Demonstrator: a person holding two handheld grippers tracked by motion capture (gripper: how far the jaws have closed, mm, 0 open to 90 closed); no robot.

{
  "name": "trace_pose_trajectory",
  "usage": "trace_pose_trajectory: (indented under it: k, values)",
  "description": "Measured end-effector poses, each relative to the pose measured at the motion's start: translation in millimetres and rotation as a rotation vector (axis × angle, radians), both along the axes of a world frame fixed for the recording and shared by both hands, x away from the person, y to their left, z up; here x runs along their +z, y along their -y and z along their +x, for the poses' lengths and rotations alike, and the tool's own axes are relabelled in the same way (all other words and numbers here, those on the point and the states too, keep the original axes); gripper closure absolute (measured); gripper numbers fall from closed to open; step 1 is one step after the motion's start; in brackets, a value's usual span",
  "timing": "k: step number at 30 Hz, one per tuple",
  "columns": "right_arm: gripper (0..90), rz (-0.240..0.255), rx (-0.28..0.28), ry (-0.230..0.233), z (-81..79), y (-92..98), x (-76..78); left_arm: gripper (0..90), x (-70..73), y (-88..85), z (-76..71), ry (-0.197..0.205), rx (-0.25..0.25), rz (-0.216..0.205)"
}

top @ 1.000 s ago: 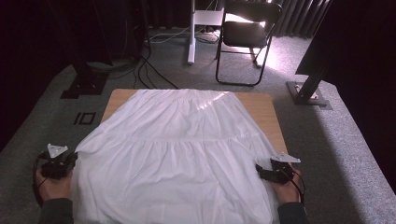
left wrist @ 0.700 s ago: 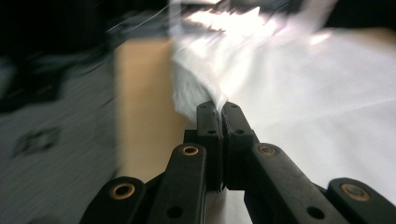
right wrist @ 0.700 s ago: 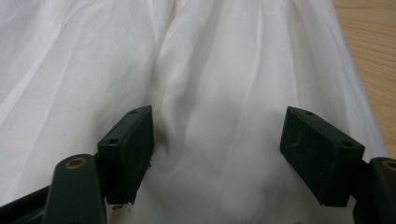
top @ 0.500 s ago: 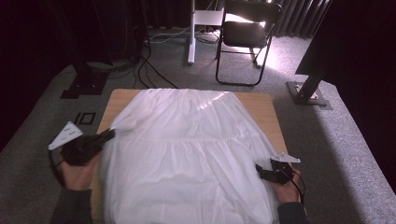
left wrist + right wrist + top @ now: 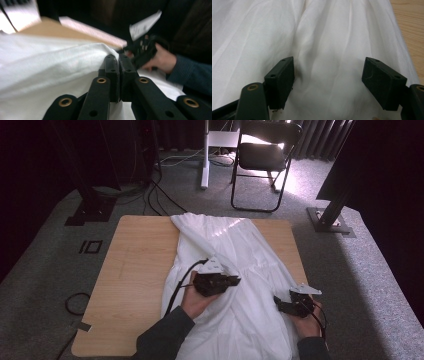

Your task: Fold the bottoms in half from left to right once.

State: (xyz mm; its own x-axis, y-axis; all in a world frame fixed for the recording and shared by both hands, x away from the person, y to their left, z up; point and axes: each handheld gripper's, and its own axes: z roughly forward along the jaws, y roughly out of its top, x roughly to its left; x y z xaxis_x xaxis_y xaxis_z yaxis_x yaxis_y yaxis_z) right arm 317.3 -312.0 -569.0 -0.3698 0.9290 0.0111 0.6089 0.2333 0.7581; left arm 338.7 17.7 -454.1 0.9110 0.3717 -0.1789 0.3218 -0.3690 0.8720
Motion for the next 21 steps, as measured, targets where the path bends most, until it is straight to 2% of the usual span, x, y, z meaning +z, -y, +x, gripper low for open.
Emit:
trace_pose_trajectory:
  k: [2, 3, 5, 7, 10, 13, 14, 15, 16, 18, 21]
  values:
    - [33.2, 0.001, -0.013, 0.000, -1.2, -1.2, 1.3, 69.0, -8.0, -0.8, 3.4, -0.023, 0.012, 0.001]
    - [36.9, 0.000, -0.017, -0.012, -2.0, -2.3, 3.5, 63.7, -8.6, -5.1, 3.9, -0.020, 0.025, 0.001]
    - [38.5, 0.008, -0.018, -0.013, -4.1, -5.6, 10.8, 59.7, -5.3, -20.2, 3.4, -0.002, 0.061, 0.001]
    - [40.9, 0.046, -0.006, 0.007, -7.3, -10.8, 23.5, 56.9, -0.7, -38.1, 2.7, 0.015, 0.107, 0.004]
    - [43.1, 0.089, 0.032, 0.036, -10.4, -24.5, 45.9, 52.6, 0.8, -78.0, -1.2, 0.063, 0.242, 0.056]
    - [43.9, 0.110, 0.095, 0.065, -10.3, -45.1, 67.2, 49.4, -10.8, -117.3, -6.8, 0.066, 0.363, 0.119]
    - [43.9, 0.110, 0.095, 0.065, -10.3, -45.1, 67.2, 49.2, -10.8, -117.3, -6.8, 0.066, 0.363, 0.119]
    - [43.8, 0.112, 0.120, 0.070, -9.1, -53.0, 73.2, 49.2, -24.0, -141.7, -11.1, 0.038, 0.430, 0.155]
    - [42.8, 0.109, 0.163, 0.075, -6.0, -69.5, 83.1, 47.6, -31.0, -152.2, -13.9, 0.031, 0.464, 0.183]
    - [42.0, 0.097, 0.198, 0.073, -0.9, -85.3, 89.2, 46.6, -44.9, -171.3, -19.0, 0.013, 0.532, 0.223]
    - [42.1, 0.081, 0.224, 0.038, 7.2, -106.3, 91.3, 44.9, -62.2, -193.1, -26.0, -0.048, 0.606, 0.233]
